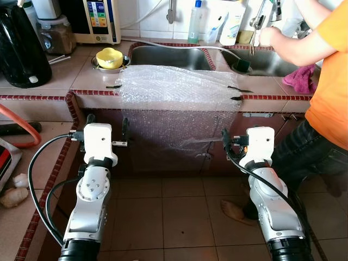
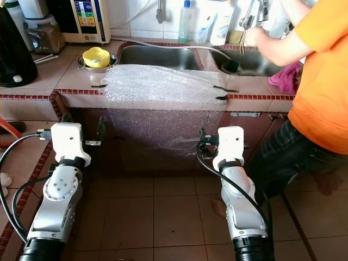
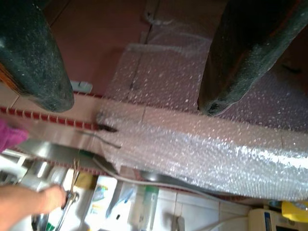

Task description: Kitchen organization

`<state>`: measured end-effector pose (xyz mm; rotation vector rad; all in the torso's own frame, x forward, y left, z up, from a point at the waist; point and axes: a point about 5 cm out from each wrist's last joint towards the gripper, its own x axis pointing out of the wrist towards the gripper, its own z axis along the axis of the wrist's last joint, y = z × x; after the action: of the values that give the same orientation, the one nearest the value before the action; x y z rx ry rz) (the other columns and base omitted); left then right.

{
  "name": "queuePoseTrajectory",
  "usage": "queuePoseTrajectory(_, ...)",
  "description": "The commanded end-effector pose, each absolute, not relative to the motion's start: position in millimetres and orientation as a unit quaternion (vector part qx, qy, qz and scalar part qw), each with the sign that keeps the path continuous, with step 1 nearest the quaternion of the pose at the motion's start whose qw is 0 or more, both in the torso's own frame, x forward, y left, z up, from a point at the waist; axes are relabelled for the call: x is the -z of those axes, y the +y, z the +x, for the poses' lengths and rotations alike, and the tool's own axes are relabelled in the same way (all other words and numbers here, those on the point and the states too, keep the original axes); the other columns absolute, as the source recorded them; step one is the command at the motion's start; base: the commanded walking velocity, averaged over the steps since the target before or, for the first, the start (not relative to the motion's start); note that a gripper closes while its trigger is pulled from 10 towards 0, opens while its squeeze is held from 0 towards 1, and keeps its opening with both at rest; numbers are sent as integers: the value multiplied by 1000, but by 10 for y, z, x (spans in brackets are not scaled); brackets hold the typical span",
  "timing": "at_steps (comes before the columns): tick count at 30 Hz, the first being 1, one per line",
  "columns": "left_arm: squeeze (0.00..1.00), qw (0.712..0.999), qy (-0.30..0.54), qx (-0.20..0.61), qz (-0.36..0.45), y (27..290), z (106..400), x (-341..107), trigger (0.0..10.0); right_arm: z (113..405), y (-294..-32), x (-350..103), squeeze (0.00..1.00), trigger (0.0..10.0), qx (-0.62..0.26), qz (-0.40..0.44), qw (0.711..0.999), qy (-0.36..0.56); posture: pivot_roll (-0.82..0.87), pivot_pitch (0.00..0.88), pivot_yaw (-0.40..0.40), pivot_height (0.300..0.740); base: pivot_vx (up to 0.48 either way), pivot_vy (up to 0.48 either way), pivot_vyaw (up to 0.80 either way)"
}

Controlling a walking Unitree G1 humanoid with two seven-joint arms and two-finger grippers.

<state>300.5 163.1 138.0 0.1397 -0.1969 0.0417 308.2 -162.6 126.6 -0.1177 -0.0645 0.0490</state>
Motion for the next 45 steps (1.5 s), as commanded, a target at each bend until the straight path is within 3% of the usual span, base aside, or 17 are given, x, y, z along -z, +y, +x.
queuePoseTrajectory(1, 0, 992, -99, -18, 71, 1591, 3017, -1401, 10000, 3089, -1657, -1325, 0, 10000, -23, -76, 996, -46, 64, 0, -30, 740, 0, 0, 0)
queuePoseTrajectory(6, 0, 993, -97, -20, 66, 1594, 3023, -1392, 10000, 3101, -1638, -1347, 0, 10000, -17, -76, 996, -51, 62, 0, -28, 740, 0, 0, 768)
queuePoseTrajectory(11, 0, 992, -106, -10, 61, 1582, 3013, -1432, 10000, 3094, -1724, -1340, 0, 10000, 2, -40, 998, -46, 57, 0, -21, 740, 0, 0, 0)
queuePoseTrajectory(19, 0, 991, -121, 12, 54, 1531, 3041, -1548, 10000, 3103, -1717, -1399, 0, 10000, 20, -52, 997, -57, 42, 0, -17, 740, 0, 0, 0)
queuePoseTrajectory(30, 0, 988, -147, 36, 39, 1489, 3012, -1691, 10000, 3064, -1664, -1388, 0, 10000, -7, -37, 999, -38, 45, 0, -16, 740, 0, 0, 0)
queuePoseTrajectory(45, 0, 988, -145, 53, 26, 1440, 2997, -1701, 10000, 3053, -1659, -1457, 0, 10000, -16, -78, 994, -72, 41, 0, -13, 740, 135, 0, 0)
